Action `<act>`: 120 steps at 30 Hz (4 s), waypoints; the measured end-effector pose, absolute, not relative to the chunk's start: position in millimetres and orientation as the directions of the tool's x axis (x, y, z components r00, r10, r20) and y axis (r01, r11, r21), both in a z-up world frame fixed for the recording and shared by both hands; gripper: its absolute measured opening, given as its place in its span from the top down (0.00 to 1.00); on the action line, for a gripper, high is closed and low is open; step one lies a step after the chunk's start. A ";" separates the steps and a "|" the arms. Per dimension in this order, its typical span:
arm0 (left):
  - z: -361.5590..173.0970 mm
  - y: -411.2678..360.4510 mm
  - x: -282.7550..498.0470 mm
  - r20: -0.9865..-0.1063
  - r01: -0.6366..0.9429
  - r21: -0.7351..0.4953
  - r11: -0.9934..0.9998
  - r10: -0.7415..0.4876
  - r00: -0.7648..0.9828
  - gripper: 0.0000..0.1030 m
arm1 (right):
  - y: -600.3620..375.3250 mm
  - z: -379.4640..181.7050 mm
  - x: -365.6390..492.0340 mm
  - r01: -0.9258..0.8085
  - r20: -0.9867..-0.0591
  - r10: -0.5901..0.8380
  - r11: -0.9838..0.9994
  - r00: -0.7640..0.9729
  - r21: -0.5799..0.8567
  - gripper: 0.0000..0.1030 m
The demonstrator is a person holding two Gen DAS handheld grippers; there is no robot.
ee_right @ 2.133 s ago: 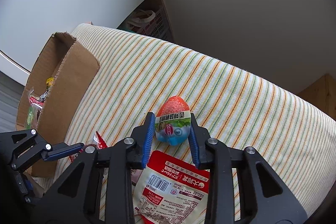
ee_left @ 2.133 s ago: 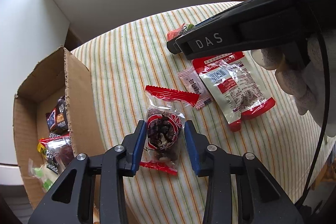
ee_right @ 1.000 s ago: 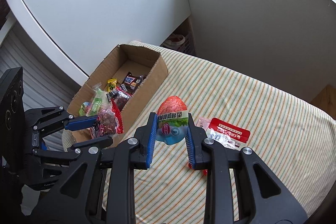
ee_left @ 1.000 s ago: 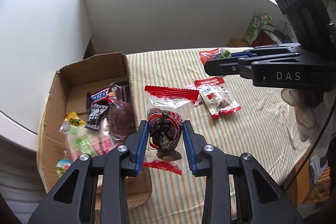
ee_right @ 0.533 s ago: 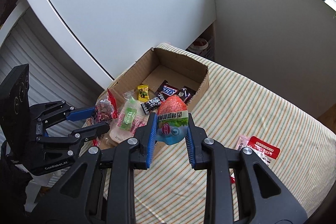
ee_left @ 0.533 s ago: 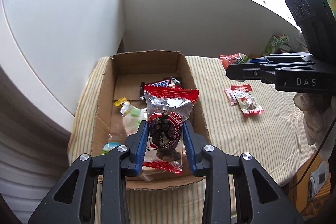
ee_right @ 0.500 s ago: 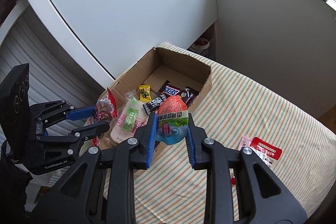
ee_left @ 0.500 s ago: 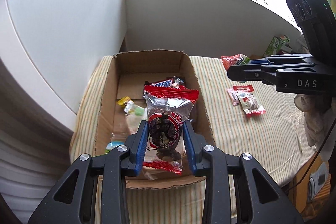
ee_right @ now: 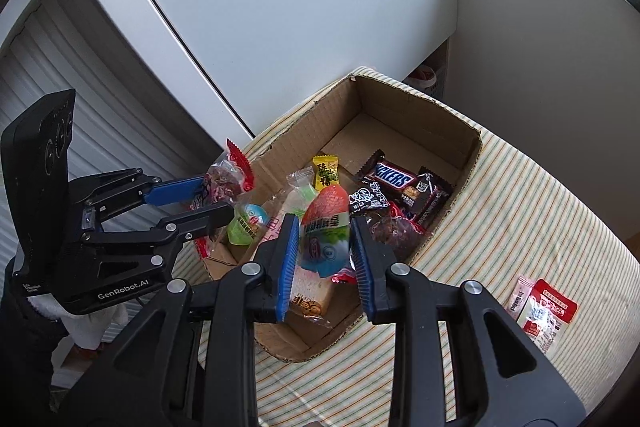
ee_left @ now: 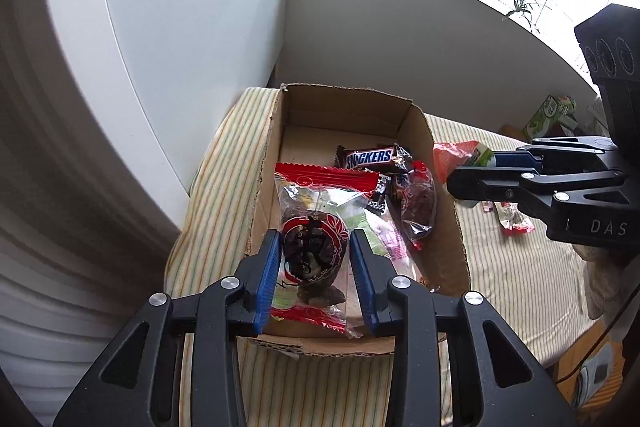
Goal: Organize snacks
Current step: 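Carry both candies into the box and open both grippers, then grasp the pink packet with the left gripper while the right grasps the jerky bag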
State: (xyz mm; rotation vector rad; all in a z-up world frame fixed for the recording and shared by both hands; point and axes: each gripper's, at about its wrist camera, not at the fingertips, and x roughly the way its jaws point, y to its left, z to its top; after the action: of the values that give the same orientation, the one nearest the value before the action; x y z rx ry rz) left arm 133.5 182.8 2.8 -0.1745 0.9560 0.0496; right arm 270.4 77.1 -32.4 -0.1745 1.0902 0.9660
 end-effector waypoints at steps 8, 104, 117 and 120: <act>4.0 186.0 131.7 -0.816 -0.135 -0.131 0.982 -0.029 0.577 0.43 | 73.6 -20.0 269.2 -0.736 -0.793 0.584 0.611 0.170 0.292 0.27; -83.6 -24.8 284.7 -0.920 0.117 -0.145 0.983 -0.177 0.350 0.54 | -158.2 -163.2 374.5 -0.399 -0.923 0.363 0.871 0.130 0.286 0.17; -84.7 -28.9 262.4 -0.915 0.164 -0.003 0.986 -0.069 0.398 0.83 | -121.4 -168.2 367.6 -0.452 -0.954 0.241 0.881 0.177 0.139 0.17; -84.4 -29.5 257.3 -0.915 0.170 -0.015 0.985 -0.082 0.395 0.83 | -111.8 -169.6 361.9 -0.480 -0.962 0.180 0.875 0.207 0.061 0.23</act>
State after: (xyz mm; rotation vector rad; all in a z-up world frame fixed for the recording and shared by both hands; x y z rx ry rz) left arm 257.3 -29.5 -84.4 0.0859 1.1544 -0.1599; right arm 361.9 -111.8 -169.6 -0.2747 1.2853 0.4677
